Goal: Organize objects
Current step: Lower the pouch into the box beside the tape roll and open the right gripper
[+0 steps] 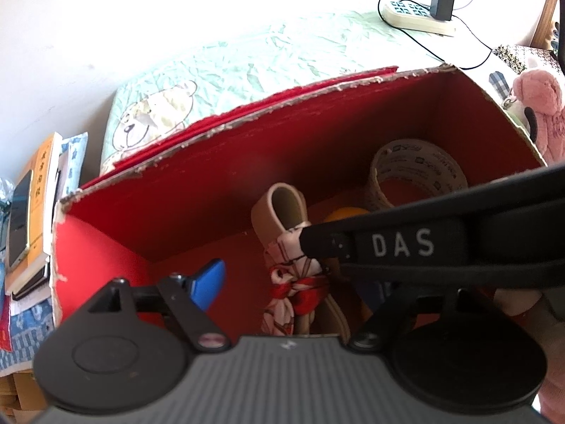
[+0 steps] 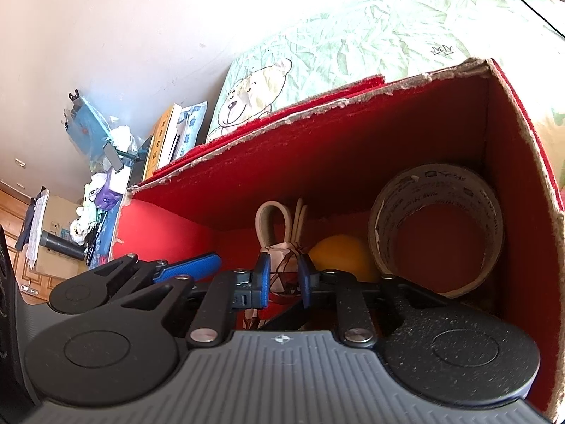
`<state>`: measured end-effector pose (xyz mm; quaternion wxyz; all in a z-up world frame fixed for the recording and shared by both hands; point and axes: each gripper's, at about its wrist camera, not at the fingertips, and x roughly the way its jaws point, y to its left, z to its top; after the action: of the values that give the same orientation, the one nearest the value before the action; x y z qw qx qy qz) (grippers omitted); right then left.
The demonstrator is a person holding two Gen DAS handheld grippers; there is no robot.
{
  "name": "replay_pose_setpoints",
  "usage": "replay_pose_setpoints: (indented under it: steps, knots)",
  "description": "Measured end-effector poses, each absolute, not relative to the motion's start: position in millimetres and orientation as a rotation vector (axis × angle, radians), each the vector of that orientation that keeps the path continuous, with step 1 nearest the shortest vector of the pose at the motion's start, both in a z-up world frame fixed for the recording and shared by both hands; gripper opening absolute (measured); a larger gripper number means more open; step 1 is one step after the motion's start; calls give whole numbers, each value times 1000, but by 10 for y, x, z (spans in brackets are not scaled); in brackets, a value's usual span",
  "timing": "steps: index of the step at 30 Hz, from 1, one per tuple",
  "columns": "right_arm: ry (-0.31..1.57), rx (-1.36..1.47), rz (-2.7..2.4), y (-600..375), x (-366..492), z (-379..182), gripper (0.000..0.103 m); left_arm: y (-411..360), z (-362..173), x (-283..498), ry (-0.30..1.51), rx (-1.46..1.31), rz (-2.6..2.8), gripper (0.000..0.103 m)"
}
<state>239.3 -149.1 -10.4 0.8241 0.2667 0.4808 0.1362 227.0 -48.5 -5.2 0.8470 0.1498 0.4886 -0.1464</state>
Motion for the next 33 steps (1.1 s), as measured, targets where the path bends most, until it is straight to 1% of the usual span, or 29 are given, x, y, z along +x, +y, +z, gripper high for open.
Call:
replay_pose_setpoints:
  steps: [12,29,31,33]
  knots:
    - [986,516,295,-1435,2387,-116,21,-480,-47,2266,1015,314,-295,83]
    - [951,484,224,-1423,2328,-61,22,-489,-3,2201,974,328,-243,84]
    - [937,477,212,-1433,2285,-33,23,-476,32,2182,967,325,-224,84]
    - [917,453,202,-1439,2217,0,25,-445,81,2159,965,305,-214,83]
